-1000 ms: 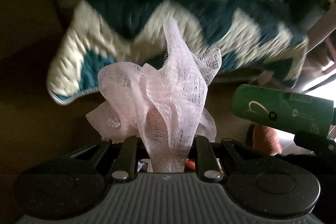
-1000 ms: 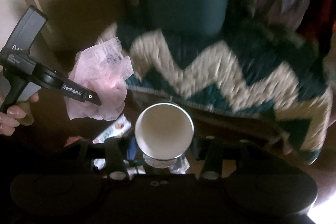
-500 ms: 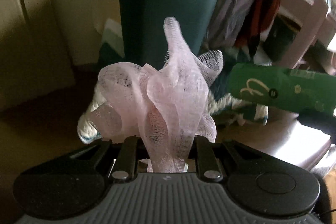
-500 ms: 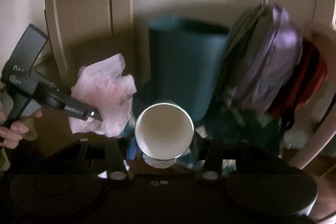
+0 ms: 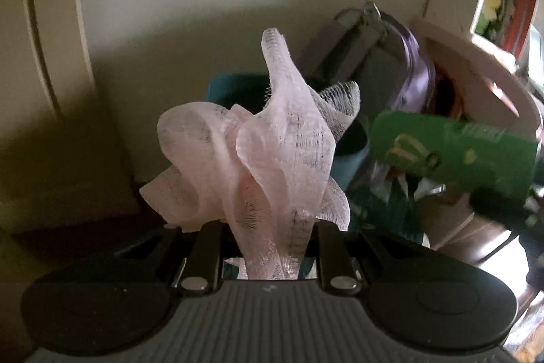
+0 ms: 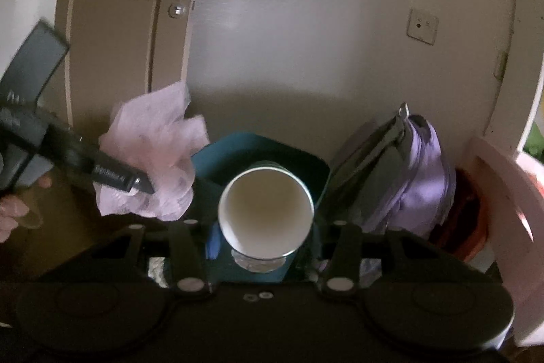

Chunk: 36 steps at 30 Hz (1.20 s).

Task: Collect trash
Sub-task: 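Carry the pink puff with the left gripper over the teal wastebasket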

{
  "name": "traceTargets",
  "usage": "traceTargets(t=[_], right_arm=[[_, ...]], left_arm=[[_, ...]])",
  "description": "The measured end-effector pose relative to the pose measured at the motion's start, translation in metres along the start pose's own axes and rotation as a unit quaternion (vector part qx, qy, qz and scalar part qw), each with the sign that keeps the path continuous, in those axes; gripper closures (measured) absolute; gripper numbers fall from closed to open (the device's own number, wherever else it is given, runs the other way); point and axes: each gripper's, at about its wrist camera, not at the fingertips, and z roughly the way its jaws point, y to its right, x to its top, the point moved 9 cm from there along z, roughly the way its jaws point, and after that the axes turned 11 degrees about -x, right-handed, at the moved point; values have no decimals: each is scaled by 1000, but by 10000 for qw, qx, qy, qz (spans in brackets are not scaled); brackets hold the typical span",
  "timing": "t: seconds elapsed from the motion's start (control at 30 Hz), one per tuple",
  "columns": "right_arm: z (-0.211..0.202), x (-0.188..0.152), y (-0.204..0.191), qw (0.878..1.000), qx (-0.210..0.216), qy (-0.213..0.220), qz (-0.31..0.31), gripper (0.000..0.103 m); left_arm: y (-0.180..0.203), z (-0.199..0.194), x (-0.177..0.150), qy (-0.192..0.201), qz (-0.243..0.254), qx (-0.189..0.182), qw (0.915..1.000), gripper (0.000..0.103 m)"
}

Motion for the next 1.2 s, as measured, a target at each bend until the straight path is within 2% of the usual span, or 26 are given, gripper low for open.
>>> traceTargets(t=[0.13,0.23,0.33,0.5,0.6,0.73,1.03,1.13,1.2], right_arm=[[42,18,2,9998,-46,-159,-96,57],[75,20,-2,9993,-78,-336,-125,57],[106,21,-9,9981,-68,-543,-277,57],[154,13,-20,9943,21,-928,-530,57],[178,5,-27,9901,176,-1231,-645,57],[205,-8,-34,9830,324,-1626,-789,57],[238,-21,-39,9710,537,-2131,-938,57],[245,-21,-38,9695,775,-2190,-782,56],[249,-22,-36,9686,848,-2245,-648,55]], left_arm=[[5,26,48,180,95,113,9997,86],[2,58,70,23,-124,-26,9999,86],[-4,89,83,-153,-195,52,9997,86],[-26,139,84,-548,-327,114,9979,86],[-38,173,78,-911,-570,56,9942,86],[-47,208,66,-1353,-600,102,9889,86],[-46,248,48,-1905,-416,198,9806,86],[-43,257,44,-2016,-345,244,9786,85],[-43,262,41,-2087,-373,252,9769,81]])
